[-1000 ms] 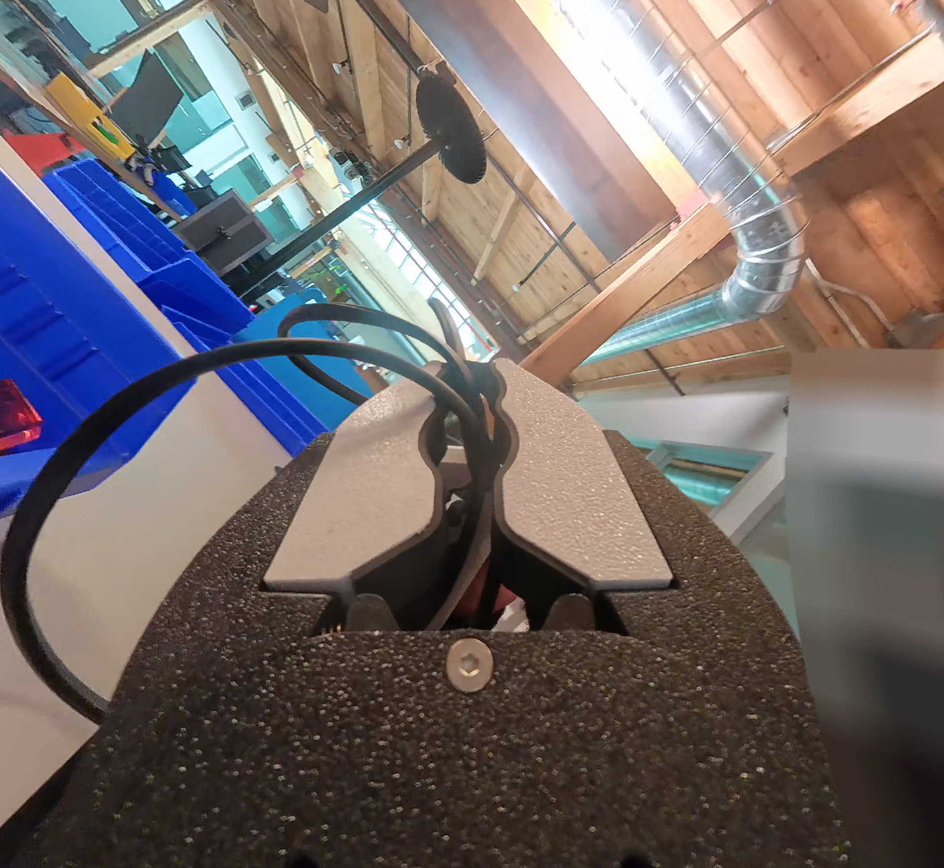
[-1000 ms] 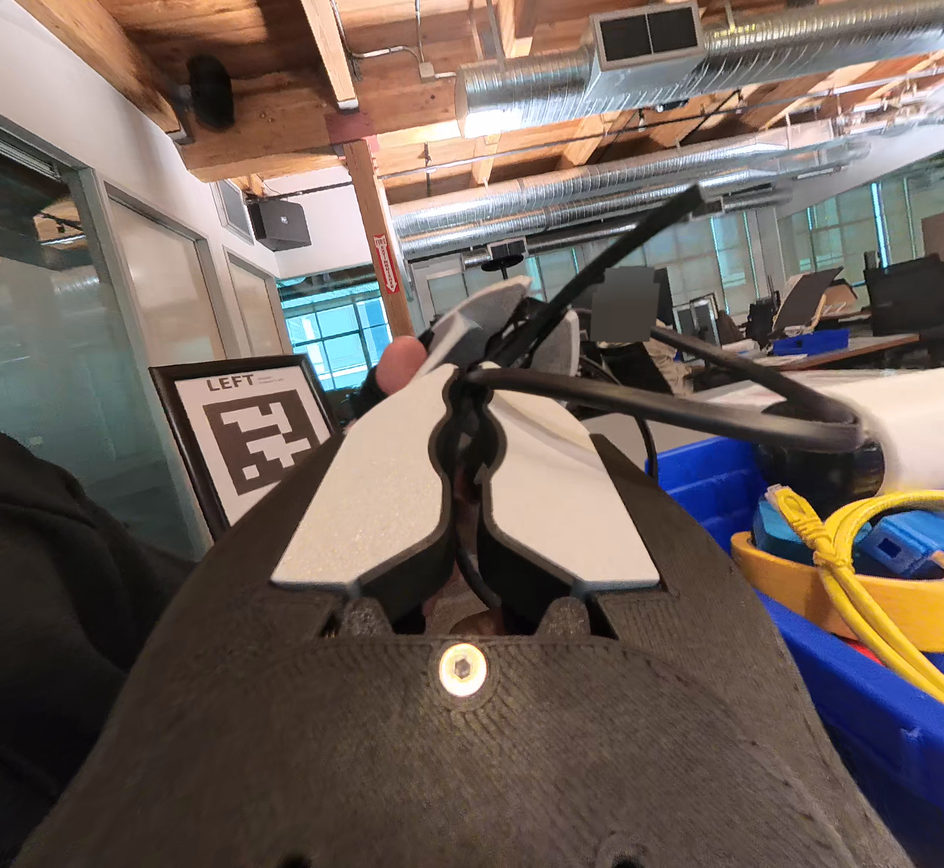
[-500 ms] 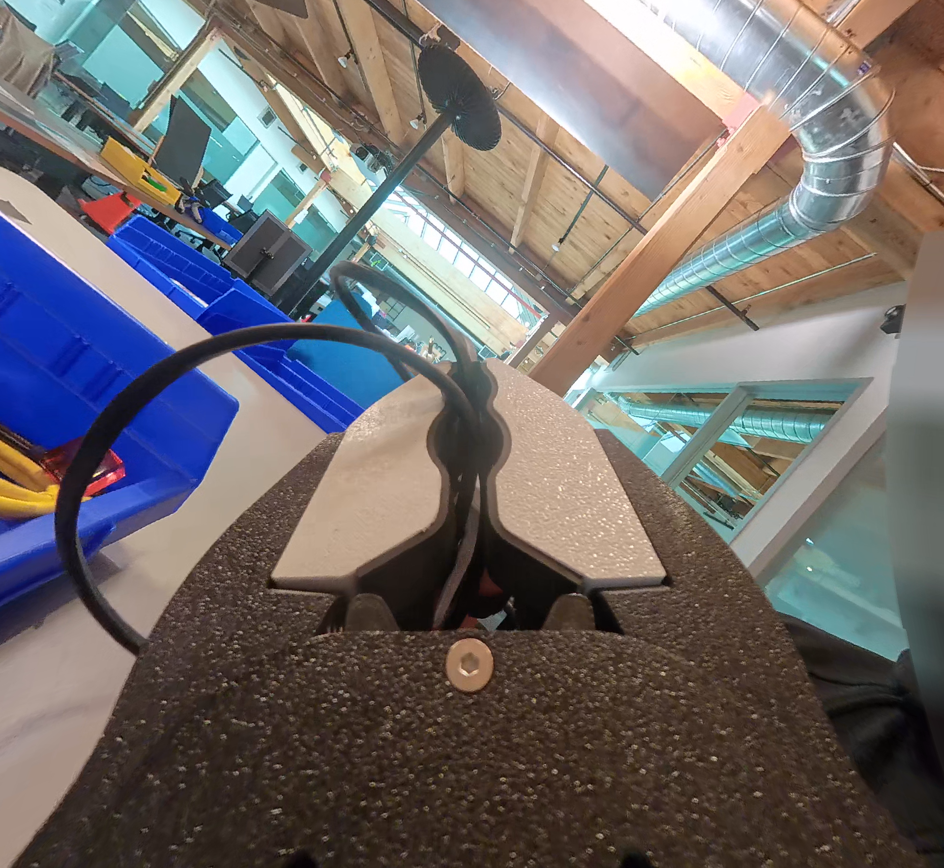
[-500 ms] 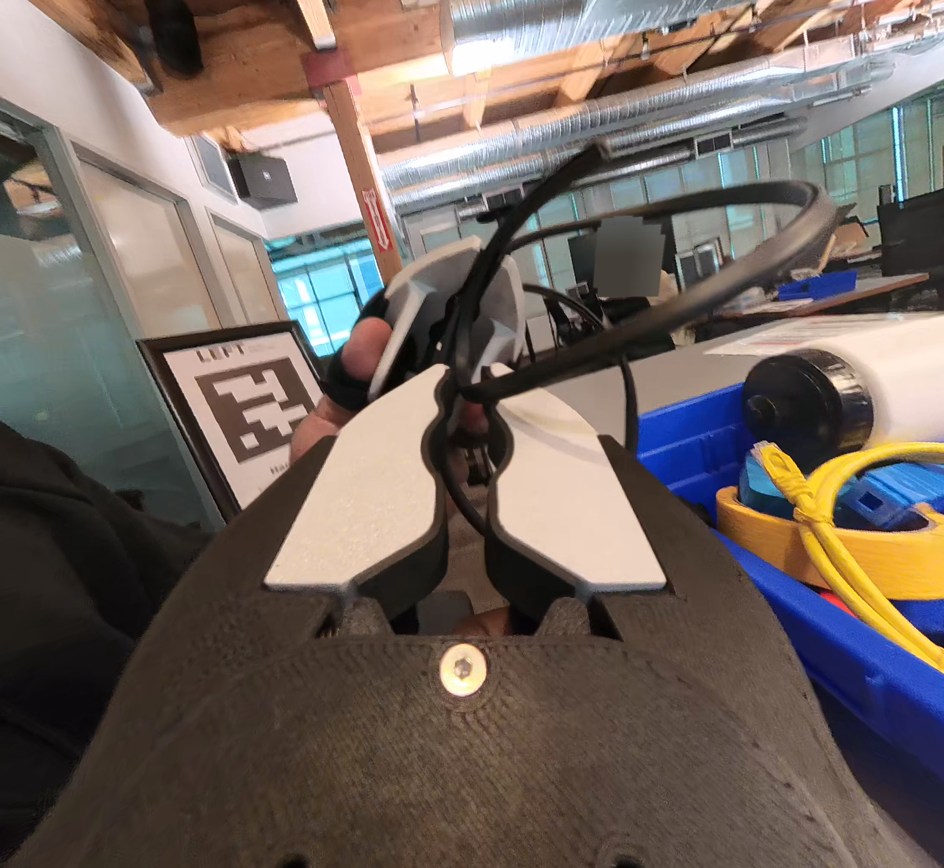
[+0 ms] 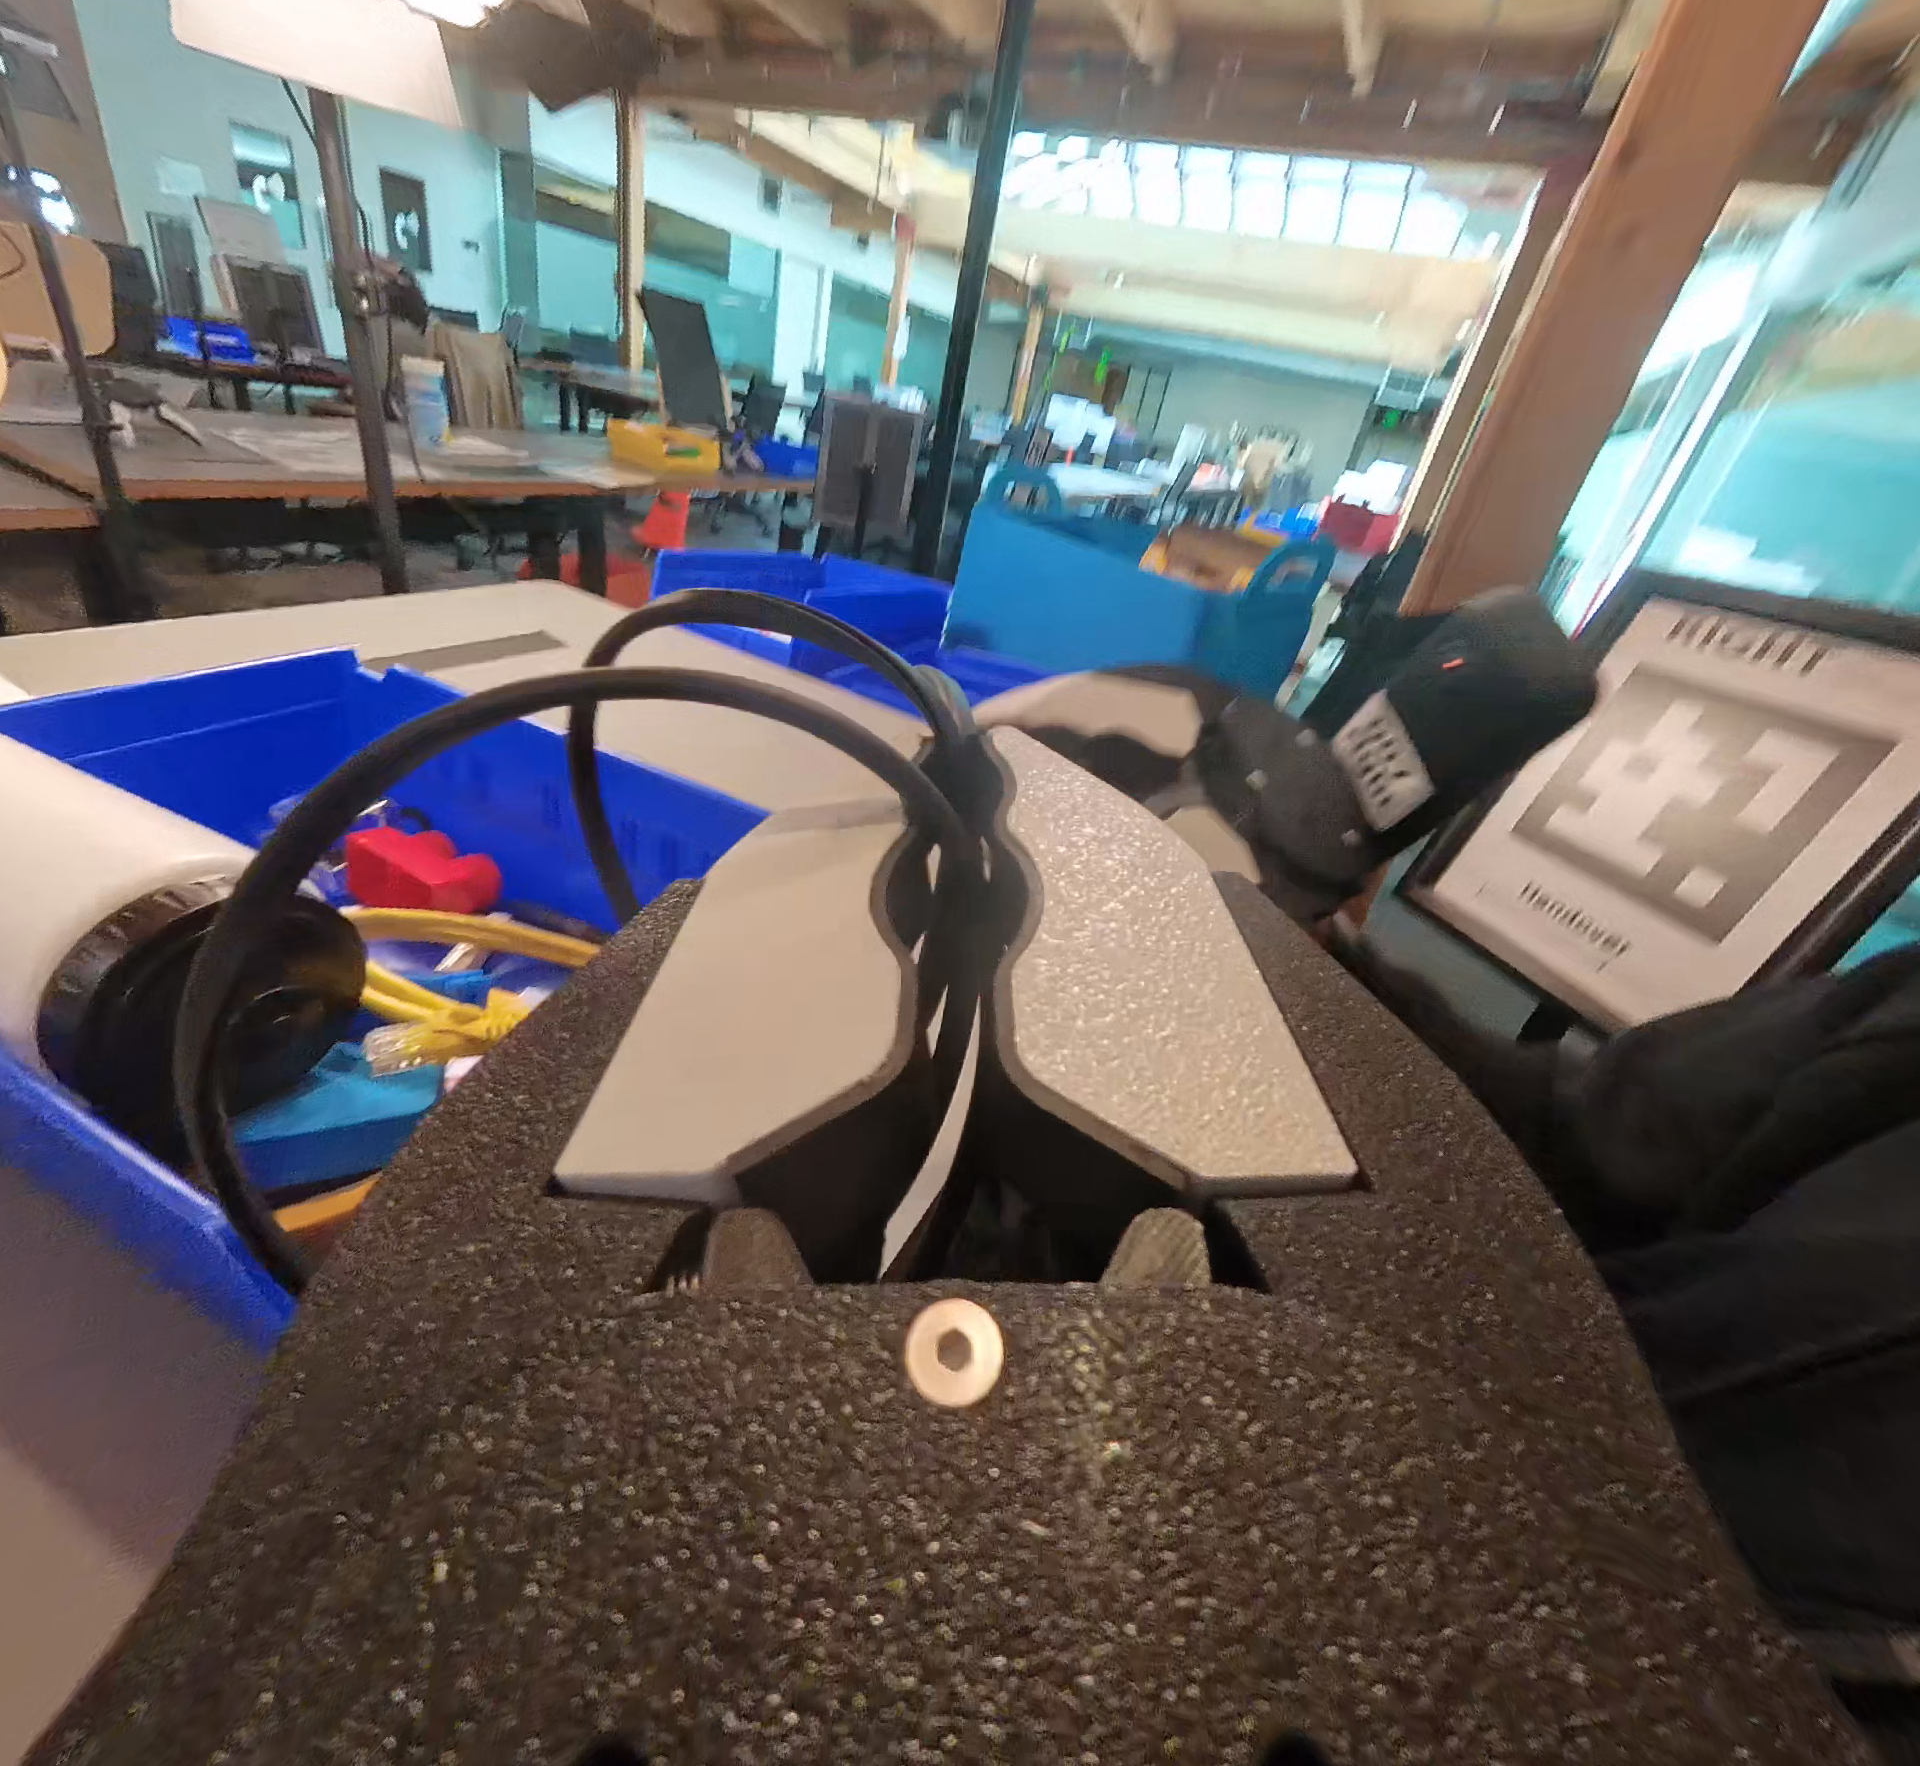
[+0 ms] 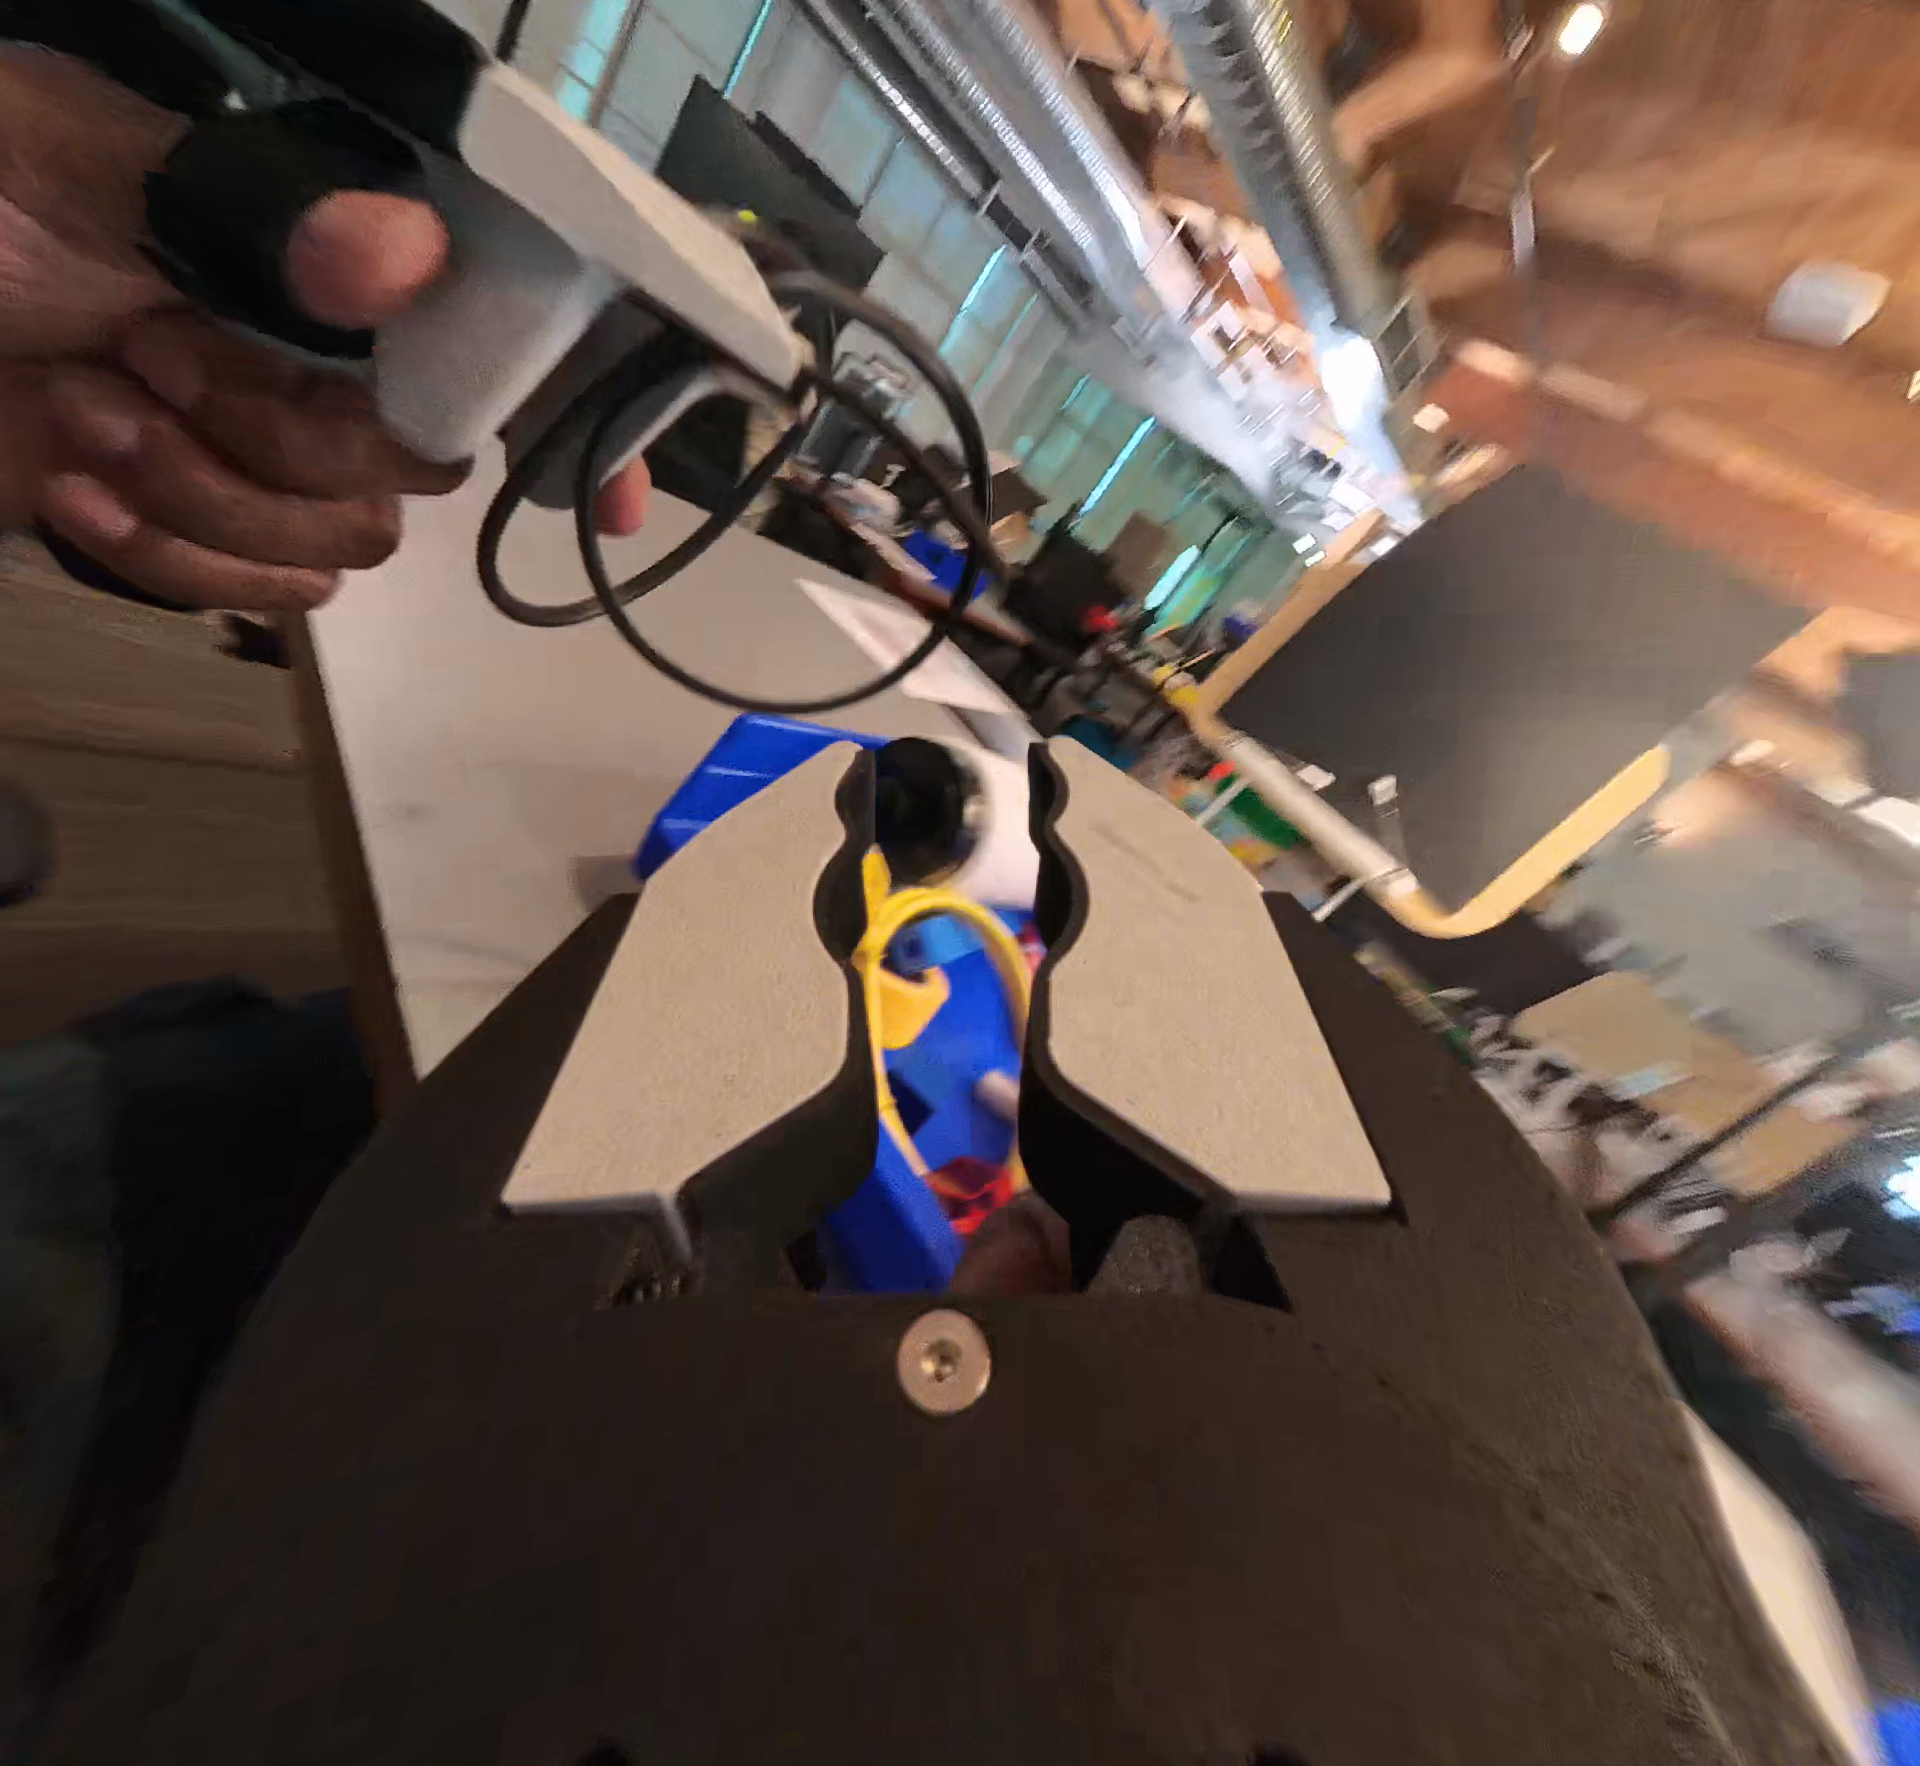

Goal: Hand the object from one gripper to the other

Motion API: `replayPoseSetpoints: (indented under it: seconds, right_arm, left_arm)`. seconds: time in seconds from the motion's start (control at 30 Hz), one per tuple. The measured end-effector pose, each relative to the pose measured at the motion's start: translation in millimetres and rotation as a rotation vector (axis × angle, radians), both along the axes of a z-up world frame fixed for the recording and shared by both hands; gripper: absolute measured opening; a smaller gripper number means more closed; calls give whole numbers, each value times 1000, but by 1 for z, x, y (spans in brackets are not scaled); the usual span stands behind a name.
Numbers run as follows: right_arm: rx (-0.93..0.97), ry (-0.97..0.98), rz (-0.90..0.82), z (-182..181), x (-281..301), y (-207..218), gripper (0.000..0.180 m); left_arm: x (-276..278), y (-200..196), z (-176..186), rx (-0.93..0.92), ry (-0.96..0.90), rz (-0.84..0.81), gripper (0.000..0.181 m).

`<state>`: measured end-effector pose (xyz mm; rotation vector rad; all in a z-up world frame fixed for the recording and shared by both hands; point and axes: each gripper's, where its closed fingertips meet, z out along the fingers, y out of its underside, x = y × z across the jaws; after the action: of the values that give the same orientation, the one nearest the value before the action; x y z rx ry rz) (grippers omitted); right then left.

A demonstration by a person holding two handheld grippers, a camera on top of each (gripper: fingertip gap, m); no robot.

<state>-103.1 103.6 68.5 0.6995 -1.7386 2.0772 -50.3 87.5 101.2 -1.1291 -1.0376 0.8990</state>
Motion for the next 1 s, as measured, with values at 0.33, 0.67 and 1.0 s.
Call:
replayPoseSetpoints:
  seconds: [0.33, 0.67, 1.0]
  right_arm:
    - [-61, 557, -110, -9, 32, 10, 45]
    - [128, 620, 39, -43, 48, 14, 28]
    - [191, 484, 14, -43, 34, 6, 7]
  left_arm:
    - [-13, 42, -57, -339, -305, -70, 7]
    - [-2, 59, -85, -616, -400, -154, 9]
    - [0, 50, -75, -588, -331, -139, 17]
